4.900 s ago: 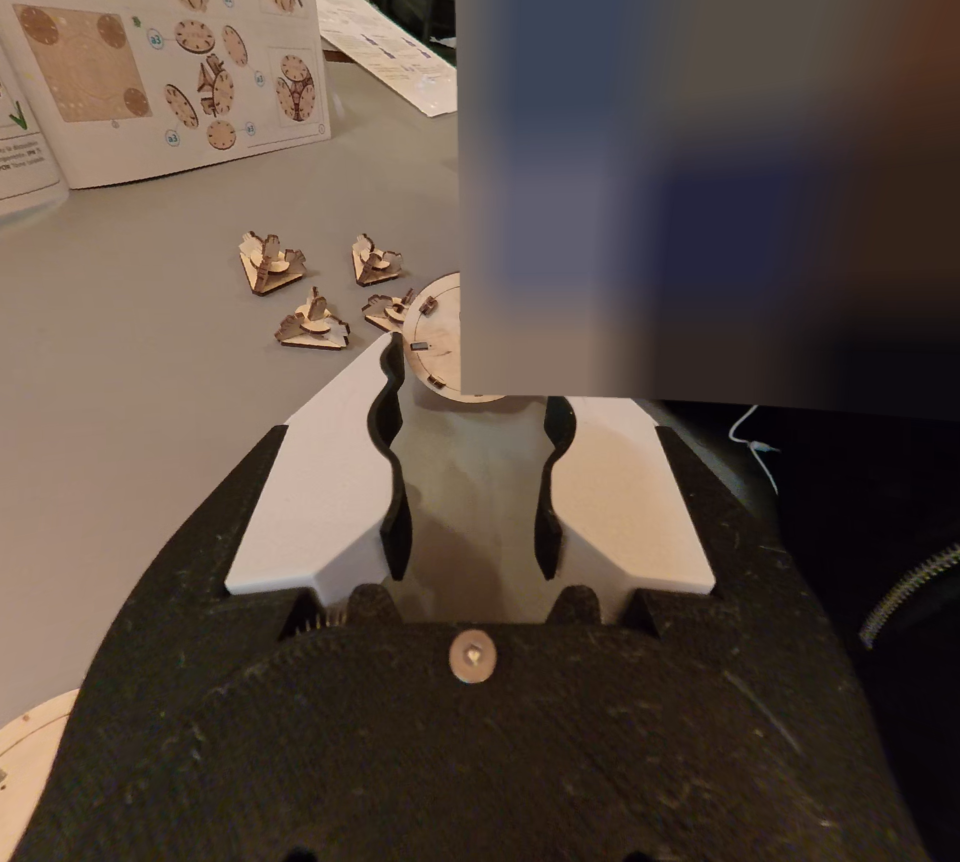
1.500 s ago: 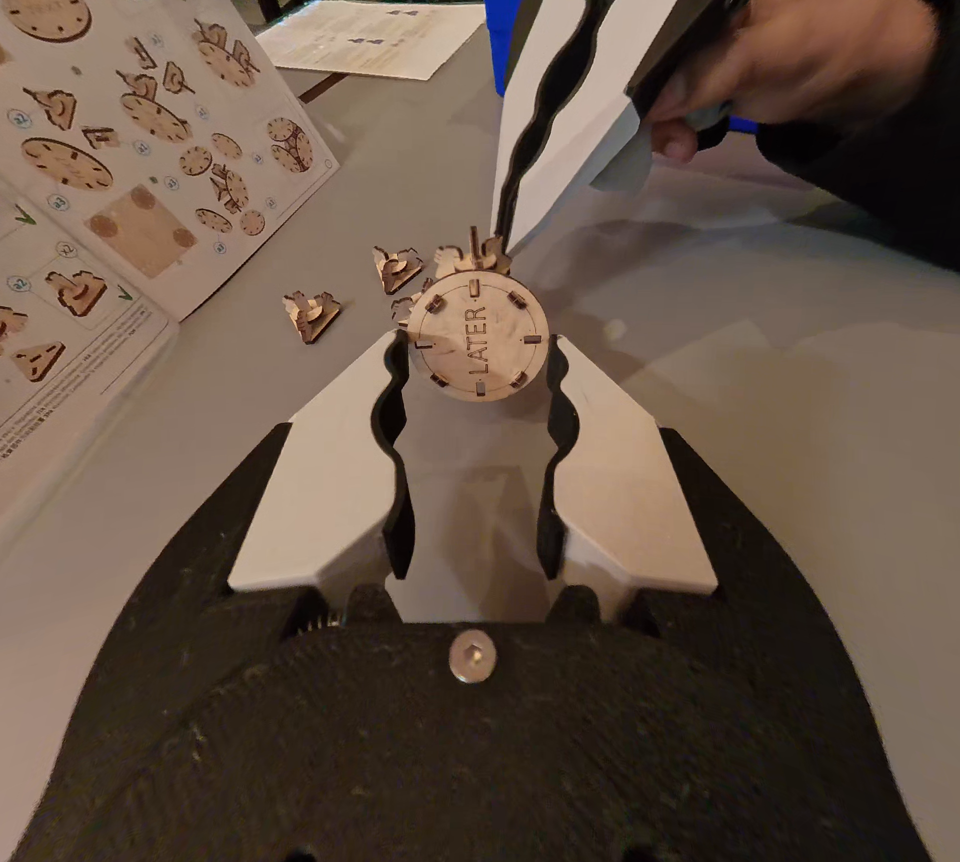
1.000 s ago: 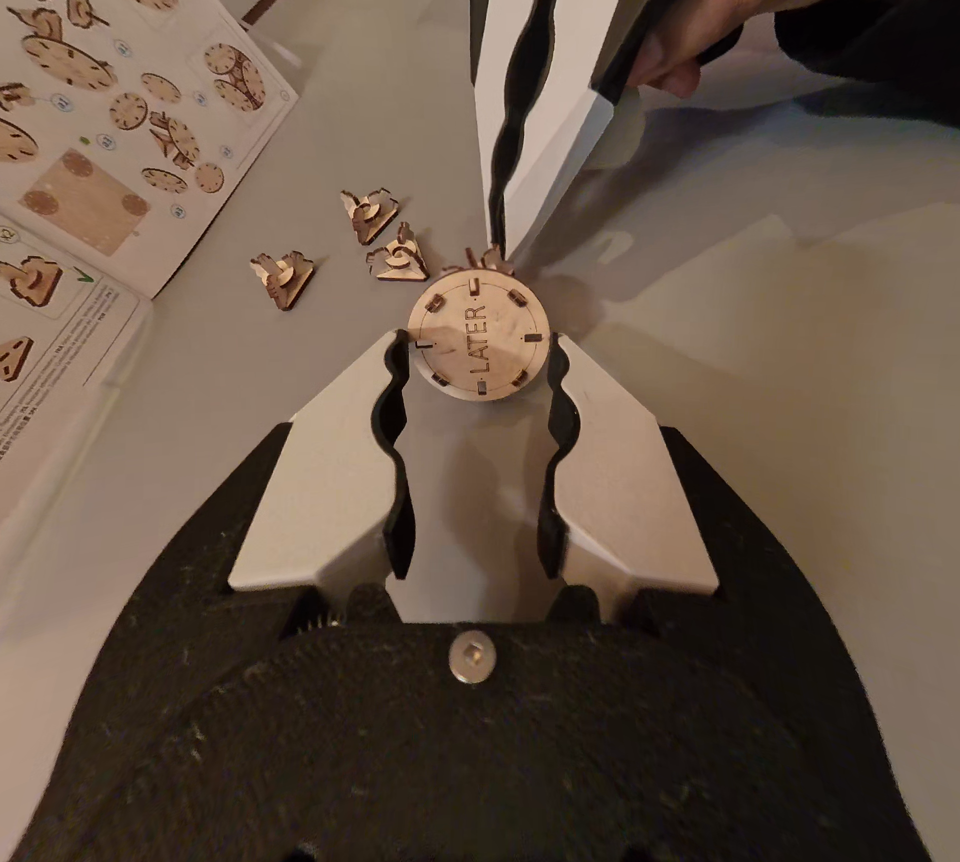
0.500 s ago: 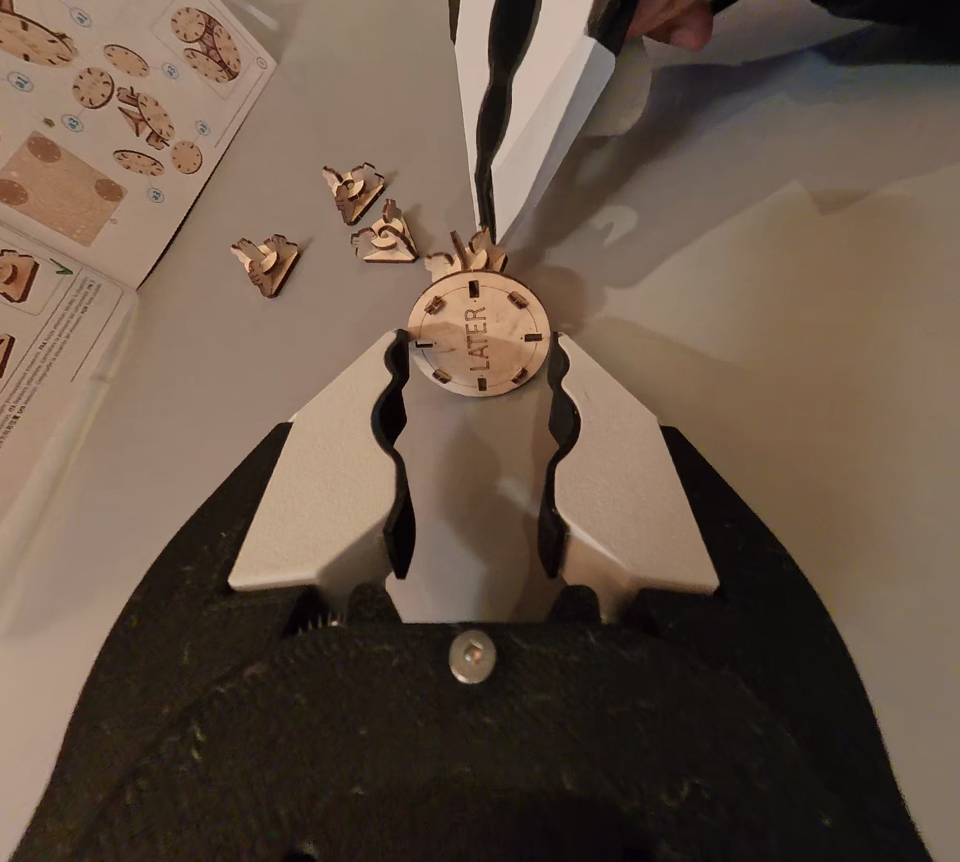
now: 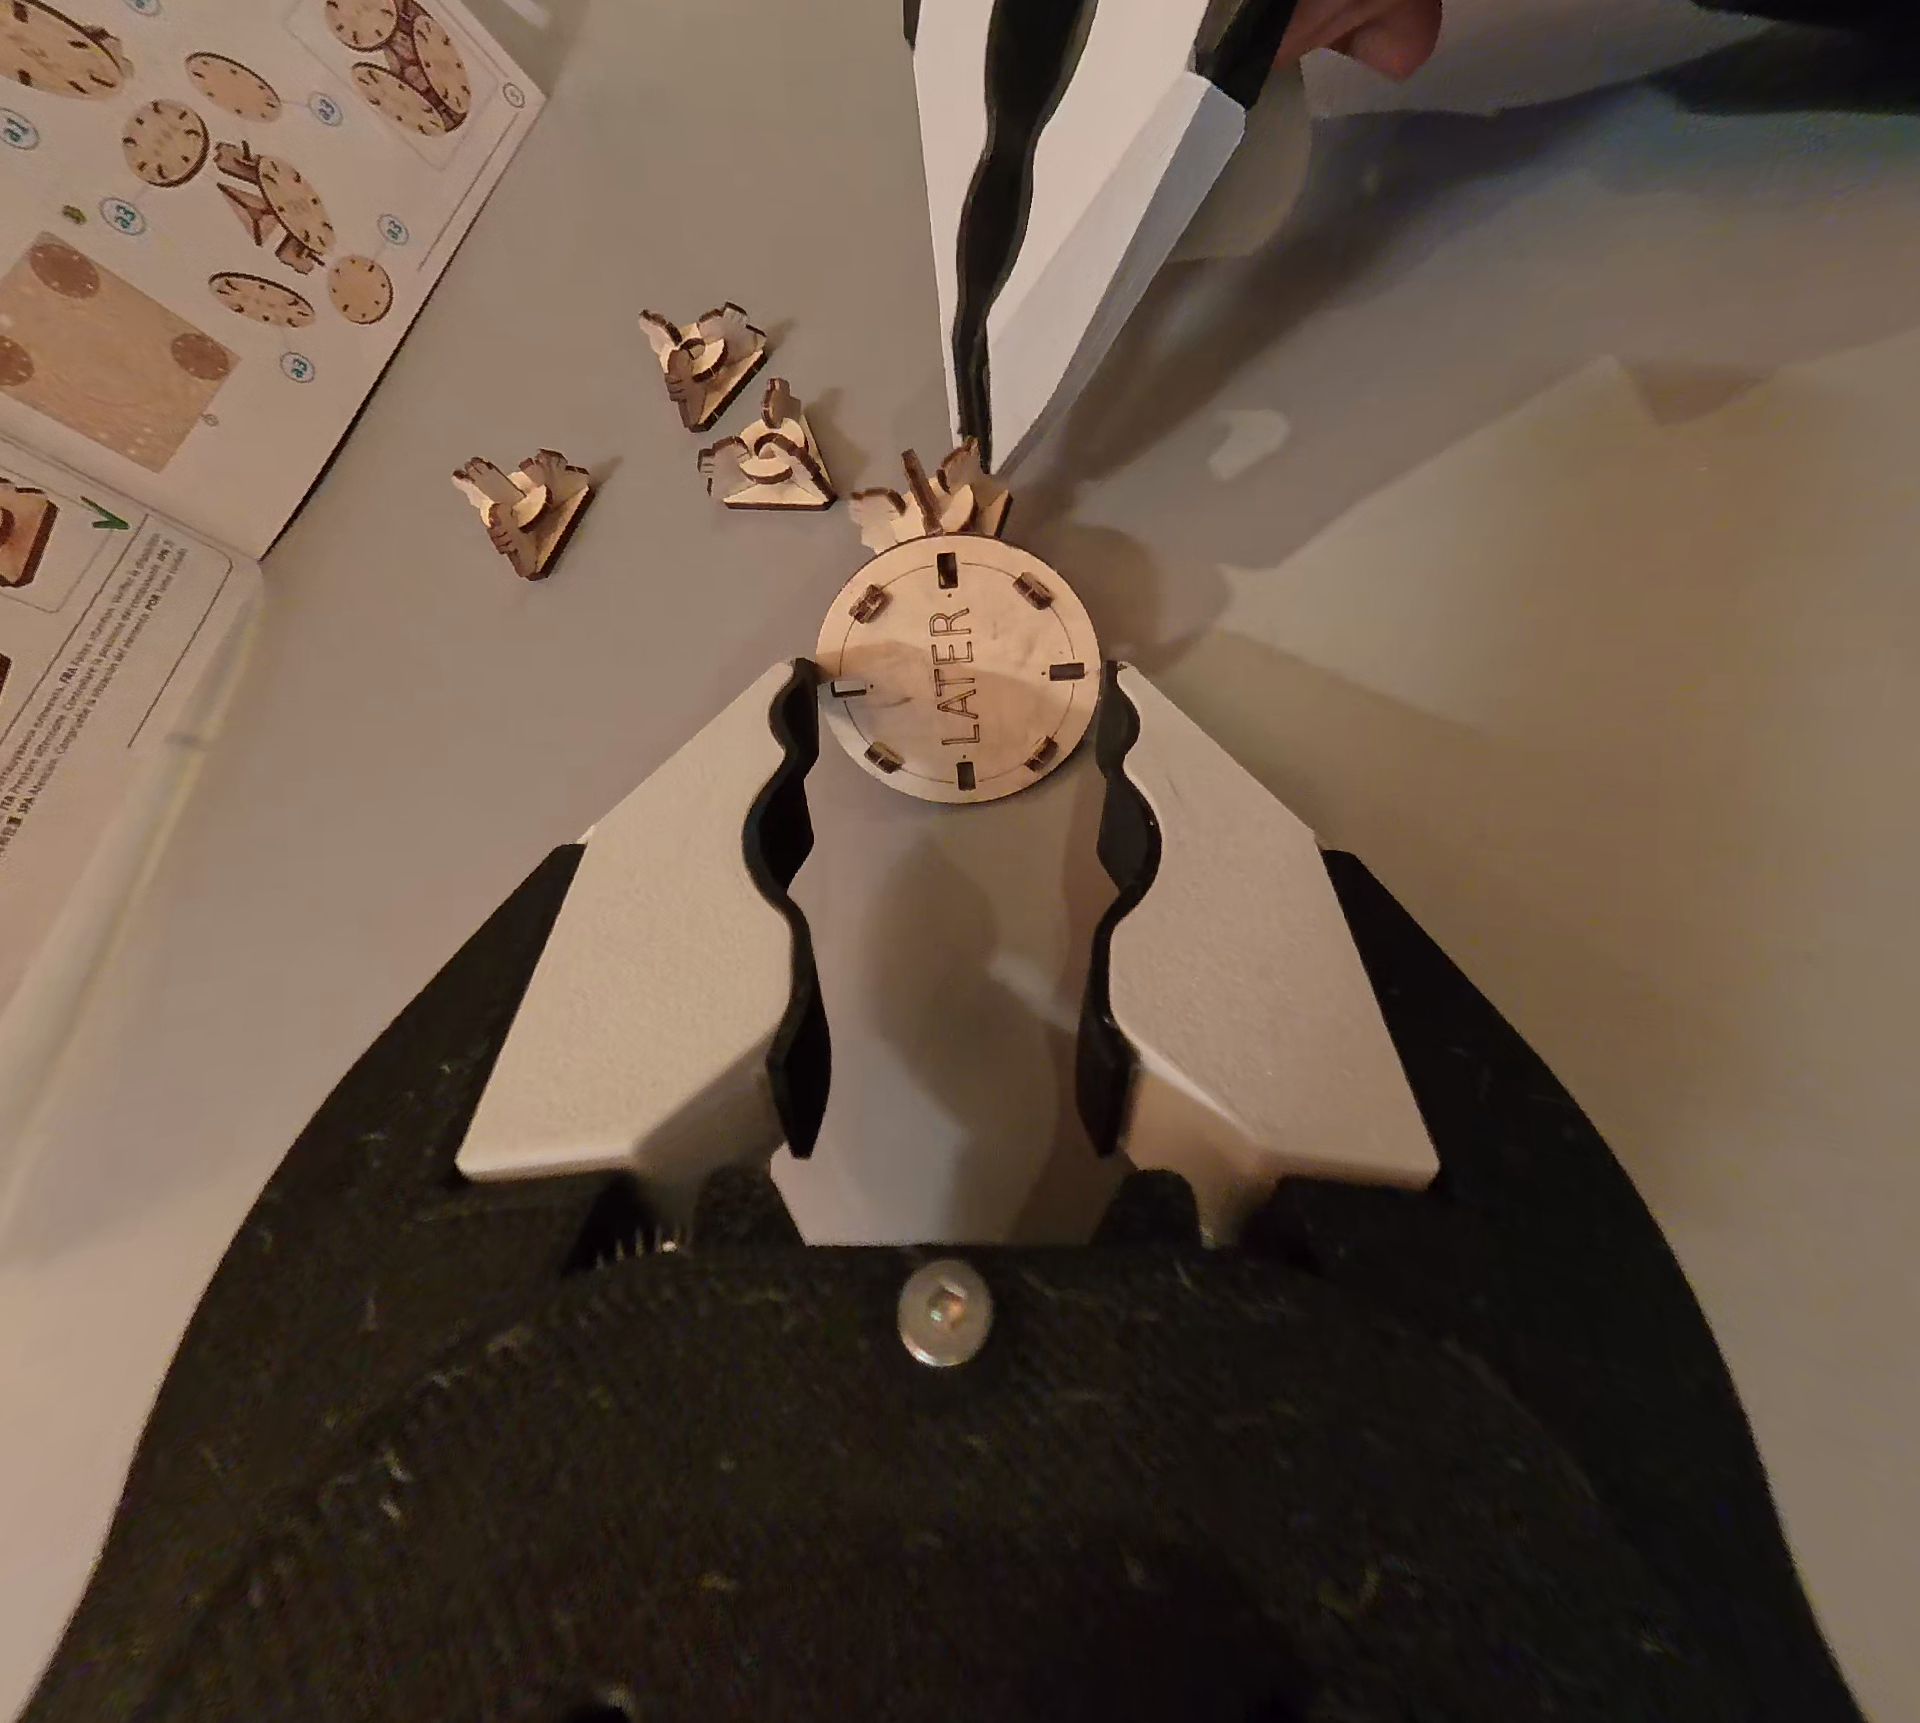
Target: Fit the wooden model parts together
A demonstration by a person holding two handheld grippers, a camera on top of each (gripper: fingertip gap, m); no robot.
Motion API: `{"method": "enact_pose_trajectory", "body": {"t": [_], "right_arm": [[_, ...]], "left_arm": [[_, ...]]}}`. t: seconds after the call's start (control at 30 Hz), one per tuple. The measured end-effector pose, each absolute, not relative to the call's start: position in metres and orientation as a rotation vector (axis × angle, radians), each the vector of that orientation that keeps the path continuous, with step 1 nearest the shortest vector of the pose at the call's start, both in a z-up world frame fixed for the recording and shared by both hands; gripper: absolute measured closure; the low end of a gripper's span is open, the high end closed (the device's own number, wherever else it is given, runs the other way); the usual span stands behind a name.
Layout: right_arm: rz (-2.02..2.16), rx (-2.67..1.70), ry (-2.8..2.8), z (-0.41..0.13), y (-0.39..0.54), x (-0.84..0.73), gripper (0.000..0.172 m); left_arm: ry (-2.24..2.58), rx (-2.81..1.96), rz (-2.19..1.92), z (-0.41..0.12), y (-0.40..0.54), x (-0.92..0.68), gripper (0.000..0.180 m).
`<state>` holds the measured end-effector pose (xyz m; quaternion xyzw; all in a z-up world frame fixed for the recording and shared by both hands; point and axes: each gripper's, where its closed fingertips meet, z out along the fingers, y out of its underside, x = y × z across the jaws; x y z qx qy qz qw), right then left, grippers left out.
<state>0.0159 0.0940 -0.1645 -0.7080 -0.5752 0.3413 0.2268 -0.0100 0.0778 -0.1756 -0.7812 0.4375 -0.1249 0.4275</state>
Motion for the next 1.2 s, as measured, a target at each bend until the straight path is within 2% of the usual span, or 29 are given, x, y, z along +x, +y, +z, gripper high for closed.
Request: {"method": "enact_pose_trajectory", "body": {"t": [1.2], "right_arm": [[0.829,-1.912,-1.606,-0.1617,0.0963,0.0164,0.171]], "left_arm": [[1.092,-1.952,-0.304,-0.1757,0.0783,-0.0103,0.126]]}}
